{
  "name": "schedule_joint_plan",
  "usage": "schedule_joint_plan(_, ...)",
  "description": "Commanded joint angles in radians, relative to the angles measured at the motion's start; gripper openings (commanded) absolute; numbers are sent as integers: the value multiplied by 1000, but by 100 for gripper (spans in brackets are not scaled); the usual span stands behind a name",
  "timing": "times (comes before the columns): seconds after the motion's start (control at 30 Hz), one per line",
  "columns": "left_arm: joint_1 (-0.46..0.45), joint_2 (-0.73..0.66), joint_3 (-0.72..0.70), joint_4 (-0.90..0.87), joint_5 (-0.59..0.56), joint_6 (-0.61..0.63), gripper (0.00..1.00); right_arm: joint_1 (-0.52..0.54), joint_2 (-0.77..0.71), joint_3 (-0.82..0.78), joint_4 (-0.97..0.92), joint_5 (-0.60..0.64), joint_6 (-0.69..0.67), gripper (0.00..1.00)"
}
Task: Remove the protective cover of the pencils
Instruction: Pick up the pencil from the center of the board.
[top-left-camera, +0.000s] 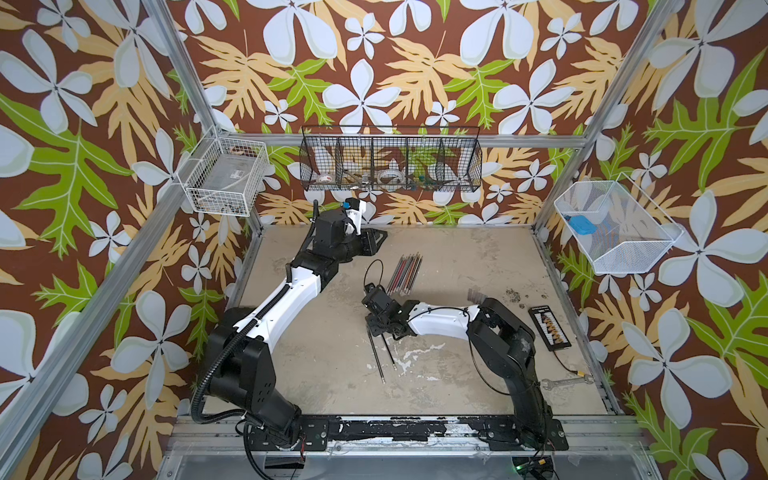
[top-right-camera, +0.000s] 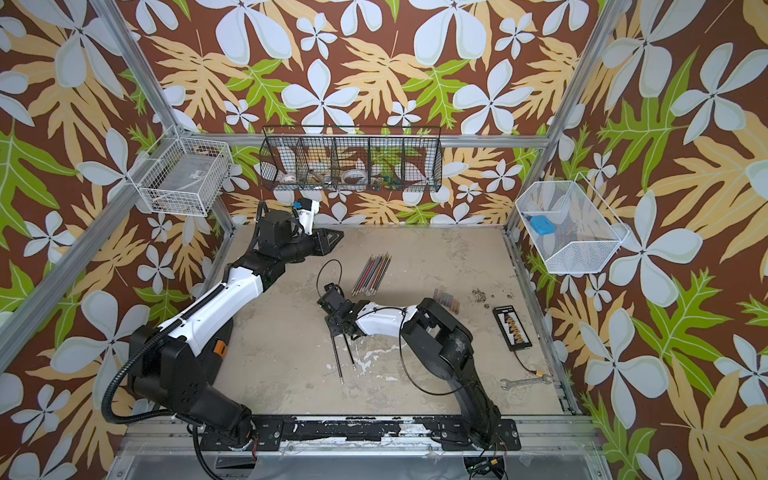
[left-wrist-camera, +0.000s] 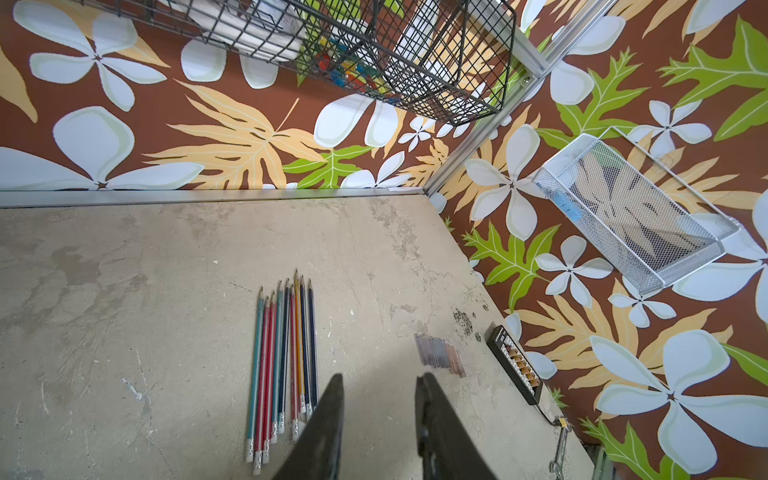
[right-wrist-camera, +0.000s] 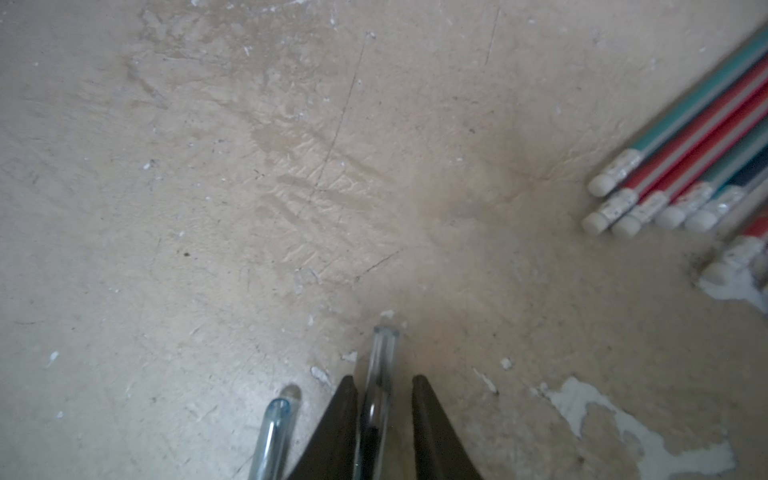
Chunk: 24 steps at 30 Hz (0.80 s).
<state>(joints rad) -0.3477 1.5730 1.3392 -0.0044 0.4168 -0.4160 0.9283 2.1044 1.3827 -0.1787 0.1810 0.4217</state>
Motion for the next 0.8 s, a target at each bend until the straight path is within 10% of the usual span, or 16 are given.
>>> schedule_joint_plan(0.0,3,4,0,18,5,-6,32,-1,1,-10,-16,-16,13,18)
schedule_joint_plan(0.33,2,36,0,13,20,-17,32,-167,-379,-323,181,-112,63,0)
schedule_joint_plan(0.53,-55,88,-16,55,85,-49,31,-506,-855,-696,369,-145,59,0)
schedule_joint_plan(0.77,-267,156,-1,41,102,9,31,-941,-1192,-1022,664,-465,172,0)
